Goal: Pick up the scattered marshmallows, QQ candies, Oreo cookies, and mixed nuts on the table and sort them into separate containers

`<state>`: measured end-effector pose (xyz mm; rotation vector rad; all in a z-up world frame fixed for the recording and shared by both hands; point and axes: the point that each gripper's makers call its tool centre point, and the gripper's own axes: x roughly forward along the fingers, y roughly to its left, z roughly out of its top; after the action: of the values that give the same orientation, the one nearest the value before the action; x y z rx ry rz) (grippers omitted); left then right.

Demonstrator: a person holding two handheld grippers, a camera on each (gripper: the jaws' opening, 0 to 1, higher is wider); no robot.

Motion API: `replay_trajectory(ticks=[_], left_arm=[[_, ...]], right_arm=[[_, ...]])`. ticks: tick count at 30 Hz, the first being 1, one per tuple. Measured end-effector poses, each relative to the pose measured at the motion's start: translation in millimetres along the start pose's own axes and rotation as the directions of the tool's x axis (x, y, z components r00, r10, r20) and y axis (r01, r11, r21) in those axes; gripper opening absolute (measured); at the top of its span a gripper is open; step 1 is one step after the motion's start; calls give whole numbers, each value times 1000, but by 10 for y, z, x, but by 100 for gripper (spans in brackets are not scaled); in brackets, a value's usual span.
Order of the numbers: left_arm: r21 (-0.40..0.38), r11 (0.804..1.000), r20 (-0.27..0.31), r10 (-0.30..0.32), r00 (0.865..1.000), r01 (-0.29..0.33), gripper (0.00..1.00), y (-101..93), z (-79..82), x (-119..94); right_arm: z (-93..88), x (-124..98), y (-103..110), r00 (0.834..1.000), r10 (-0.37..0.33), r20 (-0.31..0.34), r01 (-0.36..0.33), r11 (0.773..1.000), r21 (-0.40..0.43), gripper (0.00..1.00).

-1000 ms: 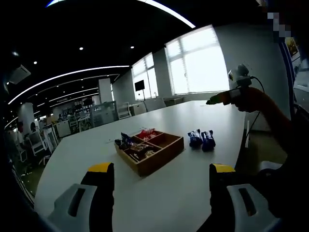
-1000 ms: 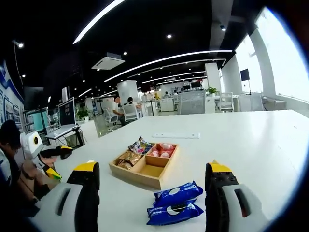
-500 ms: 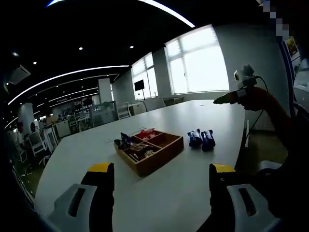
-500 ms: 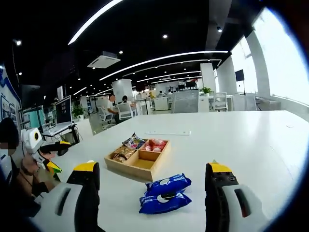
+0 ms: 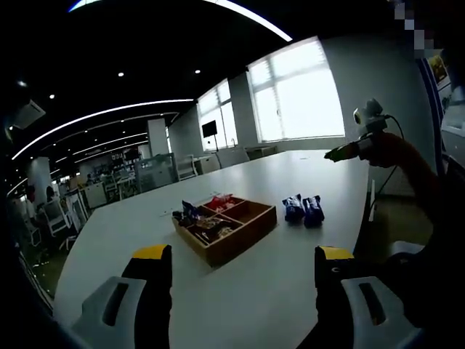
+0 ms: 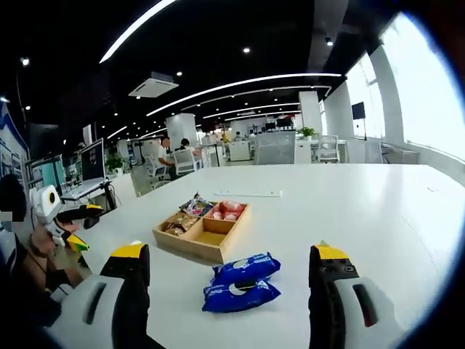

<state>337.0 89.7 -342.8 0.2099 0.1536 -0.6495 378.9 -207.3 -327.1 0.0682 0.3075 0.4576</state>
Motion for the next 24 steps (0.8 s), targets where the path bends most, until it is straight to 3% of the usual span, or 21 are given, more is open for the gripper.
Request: replay_trajectory(ticks=[24], left_arm=[[3, 1000, -9, 0, 1000, 0, 84, 4, -17, 7]], right_arm=[[-382, 42, -67, 992, -17, -124, 22, 999, 42, 79]])
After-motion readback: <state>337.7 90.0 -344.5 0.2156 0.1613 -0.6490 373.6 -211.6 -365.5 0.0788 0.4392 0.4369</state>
